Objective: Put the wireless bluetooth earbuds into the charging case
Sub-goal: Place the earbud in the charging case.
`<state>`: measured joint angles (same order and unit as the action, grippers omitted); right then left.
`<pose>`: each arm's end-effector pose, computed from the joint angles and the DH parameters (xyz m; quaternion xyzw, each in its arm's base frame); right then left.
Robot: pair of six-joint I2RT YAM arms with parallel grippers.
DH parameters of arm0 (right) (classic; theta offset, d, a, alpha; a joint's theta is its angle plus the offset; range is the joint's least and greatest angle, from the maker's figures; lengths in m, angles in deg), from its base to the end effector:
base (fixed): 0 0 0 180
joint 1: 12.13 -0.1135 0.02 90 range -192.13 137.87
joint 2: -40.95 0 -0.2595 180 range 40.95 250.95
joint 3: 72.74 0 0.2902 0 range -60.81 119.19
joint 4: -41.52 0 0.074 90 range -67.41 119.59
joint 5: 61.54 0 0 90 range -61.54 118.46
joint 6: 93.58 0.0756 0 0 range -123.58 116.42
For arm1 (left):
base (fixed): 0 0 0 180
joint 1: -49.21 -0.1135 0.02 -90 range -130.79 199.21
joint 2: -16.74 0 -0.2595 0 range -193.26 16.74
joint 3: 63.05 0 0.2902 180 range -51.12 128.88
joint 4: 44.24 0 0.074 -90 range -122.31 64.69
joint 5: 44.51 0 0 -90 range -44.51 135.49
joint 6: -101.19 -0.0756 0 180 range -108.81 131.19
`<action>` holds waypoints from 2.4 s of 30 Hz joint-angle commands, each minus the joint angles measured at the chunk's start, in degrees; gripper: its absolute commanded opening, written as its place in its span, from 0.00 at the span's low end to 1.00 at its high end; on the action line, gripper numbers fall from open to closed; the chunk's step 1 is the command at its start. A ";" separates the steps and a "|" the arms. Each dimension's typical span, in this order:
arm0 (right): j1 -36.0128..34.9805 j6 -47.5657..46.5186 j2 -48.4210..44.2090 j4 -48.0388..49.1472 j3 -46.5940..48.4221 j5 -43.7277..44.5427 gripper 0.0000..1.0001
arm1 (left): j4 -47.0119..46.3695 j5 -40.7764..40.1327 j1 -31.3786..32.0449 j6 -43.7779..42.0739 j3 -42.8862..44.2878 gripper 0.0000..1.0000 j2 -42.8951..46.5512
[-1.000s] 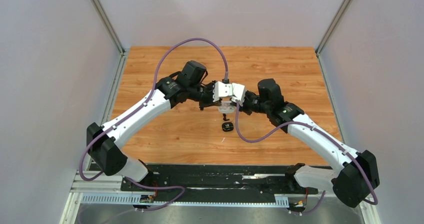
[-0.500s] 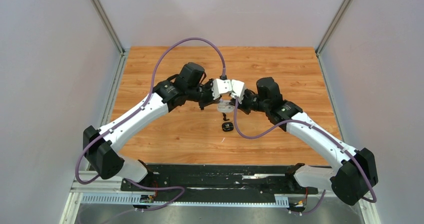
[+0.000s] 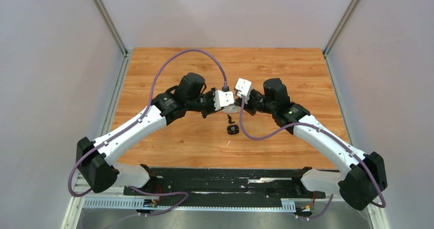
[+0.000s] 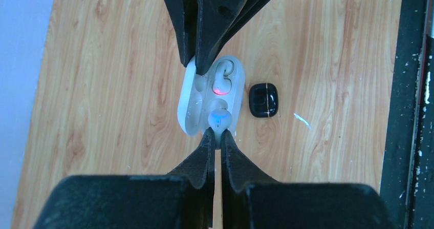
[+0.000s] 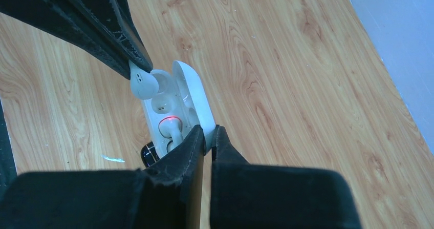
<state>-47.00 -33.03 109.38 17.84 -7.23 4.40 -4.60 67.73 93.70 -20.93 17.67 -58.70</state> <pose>0.2632 0.2210 0.2760 -0.5356 0.6462 0.2014 0.5050 0.2386 -0.2745 0.3101 0.6085 0.6252 -0.2189 0.4369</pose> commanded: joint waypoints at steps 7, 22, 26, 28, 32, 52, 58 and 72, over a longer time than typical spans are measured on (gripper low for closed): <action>-0.46 2.63 -0.37 4.34 3.25 -1.84 0.00 | -0.17 -4.31 0.78 -4.66 2.17 0.00 -1.23; -0.46 5.57 0.20 4.96 4.26 -2.31 0.00 | 0.78 -6.19 2.15 -7.78 1.93 0.00 -1.67; -0.46 5.46 0.19 5.29 4.29 -3.02 0.00 | 2.53 -7.87 2.14 -7.64 3.34 0.13 -2.69; -0.46 5.47 0.37 5.33 4.44 -3.25 0.00 | 2.05 -7.76 2.13 -7.24 3.70 0.19 -2.99; -0.46 5.16 0.52 5.25 4.51 -3.30 0.00 | -0.09 -7.38 2.25 -6.61 4.07 0.27 -3.31; -0.37 4.07 0.32 5.43 2.68 -1.64 0.00 | -2.91 -5.74 -0.76 -3.33 1.25 0.63 6.81; 0.02 4.18 0.05 5.42 2.12 -1.07 0.00 | -0.69 -4.77 -4.27 1.44 1.47 0.84 13.48; 1.12 13.07 0.77 5.42 7.15 -1.19 0.00 | -11.67 30.11 -15.81 26.59 -3.97 0.79 1.68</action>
<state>-46.06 -24.22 110.51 20.53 -3.60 3.46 -6.99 86.92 78.51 -1.23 15.53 -56.58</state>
